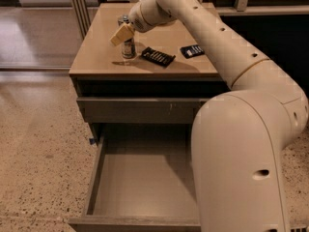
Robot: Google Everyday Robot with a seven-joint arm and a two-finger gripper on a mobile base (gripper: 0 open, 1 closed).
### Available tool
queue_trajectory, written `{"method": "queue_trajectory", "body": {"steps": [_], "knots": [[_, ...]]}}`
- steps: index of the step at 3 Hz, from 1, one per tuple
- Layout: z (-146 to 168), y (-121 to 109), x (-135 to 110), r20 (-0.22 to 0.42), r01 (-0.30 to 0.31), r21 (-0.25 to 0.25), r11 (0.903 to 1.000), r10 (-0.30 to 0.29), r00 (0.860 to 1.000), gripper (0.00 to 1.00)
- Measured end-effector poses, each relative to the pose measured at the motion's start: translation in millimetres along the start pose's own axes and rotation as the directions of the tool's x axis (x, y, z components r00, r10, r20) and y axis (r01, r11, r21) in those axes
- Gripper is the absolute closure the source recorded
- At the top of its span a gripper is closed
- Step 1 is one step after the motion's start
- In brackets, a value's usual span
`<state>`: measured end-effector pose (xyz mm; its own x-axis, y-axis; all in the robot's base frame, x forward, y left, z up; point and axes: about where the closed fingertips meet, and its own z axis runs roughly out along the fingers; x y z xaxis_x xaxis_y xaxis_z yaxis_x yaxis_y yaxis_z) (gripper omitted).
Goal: Place redbull can into middle drawer
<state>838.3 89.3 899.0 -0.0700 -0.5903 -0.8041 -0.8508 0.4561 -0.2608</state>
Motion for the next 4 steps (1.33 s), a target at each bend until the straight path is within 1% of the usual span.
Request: {"method": "queue_trajectory", "body": {"steps": [3,4], "knots": [[0.8,1.3,-0.5,0.005,-0.003,-0.005,1.0000,0.003,1.000,0.89],[-13.4,9.6,-10.4,0.070,-0.033,-0.050,0.9982,0.037,0.997,1.00]]}}
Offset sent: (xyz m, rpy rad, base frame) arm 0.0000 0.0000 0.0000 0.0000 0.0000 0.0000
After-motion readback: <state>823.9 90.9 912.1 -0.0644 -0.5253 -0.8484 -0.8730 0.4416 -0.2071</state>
